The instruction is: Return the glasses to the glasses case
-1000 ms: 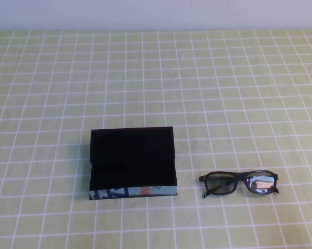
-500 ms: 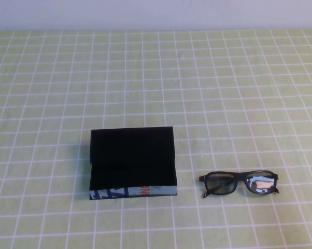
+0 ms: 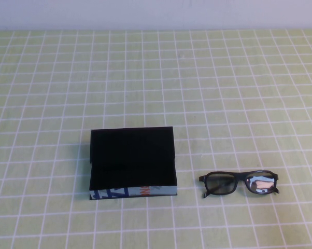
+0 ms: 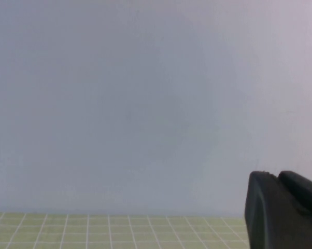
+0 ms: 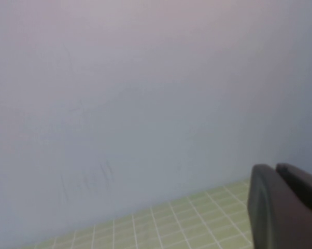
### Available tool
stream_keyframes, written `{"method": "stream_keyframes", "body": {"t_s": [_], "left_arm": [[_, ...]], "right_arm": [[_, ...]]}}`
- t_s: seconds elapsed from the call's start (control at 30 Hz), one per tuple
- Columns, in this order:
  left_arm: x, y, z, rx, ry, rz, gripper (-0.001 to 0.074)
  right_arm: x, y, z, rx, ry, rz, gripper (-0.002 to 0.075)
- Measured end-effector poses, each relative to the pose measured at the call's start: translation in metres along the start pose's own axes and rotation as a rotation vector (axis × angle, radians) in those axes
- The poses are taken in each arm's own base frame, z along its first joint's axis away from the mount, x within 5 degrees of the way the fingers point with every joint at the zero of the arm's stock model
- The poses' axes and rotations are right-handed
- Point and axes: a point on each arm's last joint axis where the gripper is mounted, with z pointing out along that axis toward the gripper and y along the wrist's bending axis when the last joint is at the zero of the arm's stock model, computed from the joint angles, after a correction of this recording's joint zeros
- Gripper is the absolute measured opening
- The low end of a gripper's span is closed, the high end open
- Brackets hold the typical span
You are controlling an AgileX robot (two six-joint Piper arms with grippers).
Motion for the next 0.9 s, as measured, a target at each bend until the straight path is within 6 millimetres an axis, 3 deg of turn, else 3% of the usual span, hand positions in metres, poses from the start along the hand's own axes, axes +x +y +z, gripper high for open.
{"method": "stream_keyframes", "body": {"t_s": [0.17,0.33,0.43,0.5,0.73,0.8,0.9], "left_arm": [[-0.007,-0.002,0.000,0.022,-0.075,-0.111,-0.0001],[-0.034,-0.008,-0.007,0.132,-0.366,-0.235,-0.0001],[-0.049,-0.010,-0.010,0.178,-0.458,-0.293,-0.0001],[-0.070,-0.013,-0.010,0.196,-0.505,-0.313,-0.0001],[-0.155,-0.023,-0.014,0.196,-0.550,-0.266,-0.0001],[-0.172,-0.025,-0.010,0.174,-0.504,-0.226,-0.0001],[-0.182,-0.023,0.005,0.098,-0.360,-0.182,-0.0001]], "right_arm": [[-0.014,-0.002,-0.001,0.022,-0.149,0.006,-0.0017],[-0.039,-0.006,-0.008,0.043,-0.429,0.116,-0.0017],[-0.061,0.000,-0.011,-0.005,-0.520,0.222,-0.0017],[-0.085,0.011,-0.013,-0.073,-0.564,0.273,-0.0017],[-0.164,0.051,-0.030,-0.258,-0.504,0.234,-0.0017],[-0.185,0.059,-0.033,-0.266,-0.473,0.222,-0.0017],[-0.204,0.069,-0.020,-0.240,-0.360,0.181,-0.0017]]}}
